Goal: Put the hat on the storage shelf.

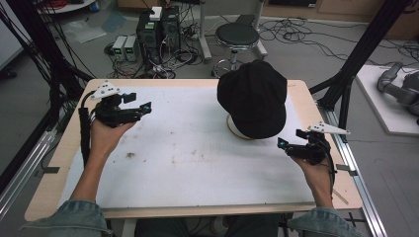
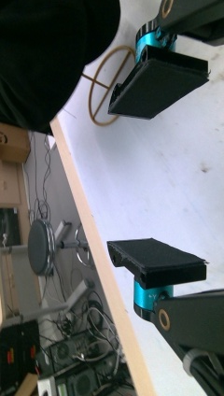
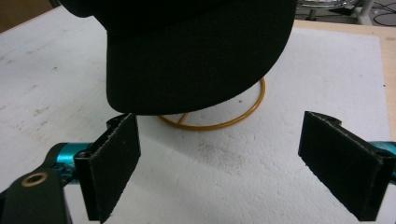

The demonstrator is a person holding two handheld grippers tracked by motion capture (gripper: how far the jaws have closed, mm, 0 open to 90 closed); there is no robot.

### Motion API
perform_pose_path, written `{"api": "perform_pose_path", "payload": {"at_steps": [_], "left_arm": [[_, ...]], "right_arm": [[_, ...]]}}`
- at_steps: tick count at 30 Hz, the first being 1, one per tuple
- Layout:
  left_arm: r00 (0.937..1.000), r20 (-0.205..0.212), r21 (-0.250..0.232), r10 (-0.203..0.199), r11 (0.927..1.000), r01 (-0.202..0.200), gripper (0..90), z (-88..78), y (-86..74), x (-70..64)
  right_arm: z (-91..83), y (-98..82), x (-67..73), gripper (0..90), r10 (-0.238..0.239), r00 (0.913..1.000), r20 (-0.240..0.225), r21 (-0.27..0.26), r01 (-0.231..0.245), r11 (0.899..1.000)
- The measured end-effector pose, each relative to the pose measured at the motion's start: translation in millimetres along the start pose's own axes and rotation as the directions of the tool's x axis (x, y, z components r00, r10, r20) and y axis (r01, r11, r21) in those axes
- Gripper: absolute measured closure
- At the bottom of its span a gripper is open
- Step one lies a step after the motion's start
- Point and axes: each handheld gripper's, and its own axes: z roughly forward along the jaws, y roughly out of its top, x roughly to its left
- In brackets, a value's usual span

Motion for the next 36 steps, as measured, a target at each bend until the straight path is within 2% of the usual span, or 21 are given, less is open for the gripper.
{"api": "perform_pose_path", "payload": {"at_steps": [5,11,20,22,26,31,36], "left_arm": [[0.999,-0.033,-0.02,-0.03,0.9994,0.029,27.9,-19.6,-20.0,9.5],[0.9967,-0.078,-0.017,-0.026,0.9996,0.024,27.0,-35.8,-41.0,13.7],[0.9912,-0.131,0.007,-0.022,0.9997,0.023,23.9,-49.5,-66.4,17.6],[0.9898,-0.141,0.01,-0.02,0.9997,0.022,23.7,-52.4,-70.7,19.0],[0.9865,-0.163,0.017,-0.016,0.9997,0.02,23.5,-57.5,-76.8,21.4],[0.9845,-0.172,0.004,-0.034,0.9994,0.035,23.5,-60.3,-82.7,23.3],[0.9838,-0.176,0.007,-0.033,0.9994,0.035,23.5,-61.2,-87.2,24.9]], "right_arm": [[1.4,2.3,1.0,12.7,0.008,1.0,-0.002,-0.002,-0.008,1.0],[2.7,2.8,0.5,12.7,0.011,0.9999,-0.004,0.001,-0.011,1.0],[2.2,2.6,-3.9,12.6,0.024,0.9995,-0.021,0.002,-0.024,1.0],[3.5,2.2,-4.9,12.6,0.013,0.9993,-0.037,0.017,-0.012,1.0],[6.1,1.2,-4.6,12.6,0.001,0.9995,-0.033,0.038,0.0,0.999],[7.4,1.4,-5.2,12.6,0.003,0.9995,-0.032,0.04,-0.002,0.999],[7.0,1.6,-6.3,12.6,0.005,0.9995,-0.032,0.038,-0.004,0.999]]}}
